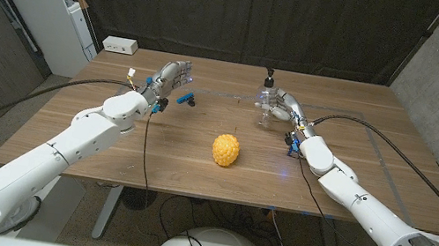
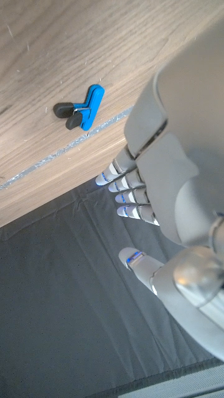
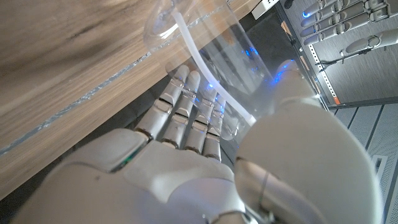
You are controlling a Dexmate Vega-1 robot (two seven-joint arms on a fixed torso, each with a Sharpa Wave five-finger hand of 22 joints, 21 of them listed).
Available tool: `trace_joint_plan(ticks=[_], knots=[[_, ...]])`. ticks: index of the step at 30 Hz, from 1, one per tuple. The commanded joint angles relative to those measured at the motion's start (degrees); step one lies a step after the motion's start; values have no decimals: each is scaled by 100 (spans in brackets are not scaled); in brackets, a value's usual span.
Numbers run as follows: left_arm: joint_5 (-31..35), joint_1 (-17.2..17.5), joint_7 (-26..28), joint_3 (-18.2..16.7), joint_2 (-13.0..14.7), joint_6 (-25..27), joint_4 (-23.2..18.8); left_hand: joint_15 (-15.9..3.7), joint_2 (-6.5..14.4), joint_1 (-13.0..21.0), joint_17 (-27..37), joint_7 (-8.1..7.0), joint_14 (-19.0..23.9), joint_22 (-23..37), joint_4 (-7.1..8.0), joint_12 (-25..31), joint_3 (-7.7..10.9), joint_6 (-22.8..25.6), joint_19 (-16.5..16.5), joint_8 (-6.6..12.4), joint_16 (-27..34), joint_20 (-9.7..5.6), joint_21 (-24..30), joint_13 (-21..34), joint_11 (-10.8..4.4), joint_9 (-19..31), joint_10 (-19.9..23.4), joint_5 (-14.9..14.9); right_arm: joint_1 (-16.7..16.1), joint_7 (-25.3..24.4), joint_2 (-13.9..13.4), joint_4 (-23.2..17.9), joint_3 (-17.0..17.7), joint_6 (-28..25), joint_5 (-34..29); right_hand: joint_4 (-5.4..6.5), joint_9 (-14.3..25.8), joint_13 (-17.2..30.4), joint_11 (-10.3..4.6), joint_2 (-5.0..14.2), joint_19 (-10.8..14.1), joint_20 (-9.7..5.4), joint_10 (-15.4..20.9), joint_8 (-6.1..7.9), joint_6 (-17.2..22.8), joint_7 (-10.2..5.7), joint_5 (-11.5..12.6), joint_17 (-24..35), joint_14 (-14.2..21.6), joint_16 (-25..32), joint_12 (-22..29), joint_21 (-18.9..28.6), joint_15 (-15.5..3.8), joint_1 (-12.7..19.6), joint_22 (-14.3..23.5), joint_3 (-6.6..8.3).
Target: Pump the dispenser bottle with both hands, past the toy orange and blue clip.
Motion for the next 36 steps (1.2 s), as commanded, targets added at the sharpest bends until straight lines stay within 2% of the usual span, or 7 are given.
trace_joint_plan(ticks=[1,9,21,30,36], knots=[[368,-128,-38,174,128,89,-321,-3,309,66,15,-1,63,23,-51,24,4,74,65,57,10,-8,2,21,0,16,71,-4,-139,-14,-148,-246,127,-150,44,-15,-11,59,-9,328,338,79,99,49,-16,13,63,98,-59,55,51,147,-863,423,31,-38],[795,-281,-100,357,273,254,-685,-1,318,111,13,10,141,23,-121,46,7,176,131,75,23,-10,15,21,27,17,175,-8,-179,55,-186,-255,204,-159,172,-38,-26,98,69,343,601,65,45,62,-33,56,81,154,-161,29,35,247,-803,524,30,-32],[1333,-636,-371,551,305,202,-817,0,314,157,12,5,186,22,-195,39,6,239,160,75,20,-27,12,21,28,18,211,-14,-244,-44,-158,-167,312,-71,280,-51,-49,142,175,387,928,-30,72,98,7,111,113,199,-133,33,48,376,-721,663,30,-3],[1936,-807,-394,685,486,481,-1175,-8,301,191,13,0,97,21,-260,10,-4,246,104,59,-24,-37,-19,20,35,17,173,-21,-307,-164,-145,-142,372,-60,309,-31,-64,169,182,409,993,-90,169,152,117,118,132,238,-31,72,85,405,-729,695,29,-4],[2135,-921,-548,726,501,457,-1261,-27,303,206,15,-15,66,21,-286,1,-13,244,74,49,-33,-51,-35,19,20,16,166,-24,-314,-152,-140,-79,367,8,320,-22,-74,183,160,412,998,-170,174,164,137,78,141,252,-31,60,86,409,-735,703,30,-7]])
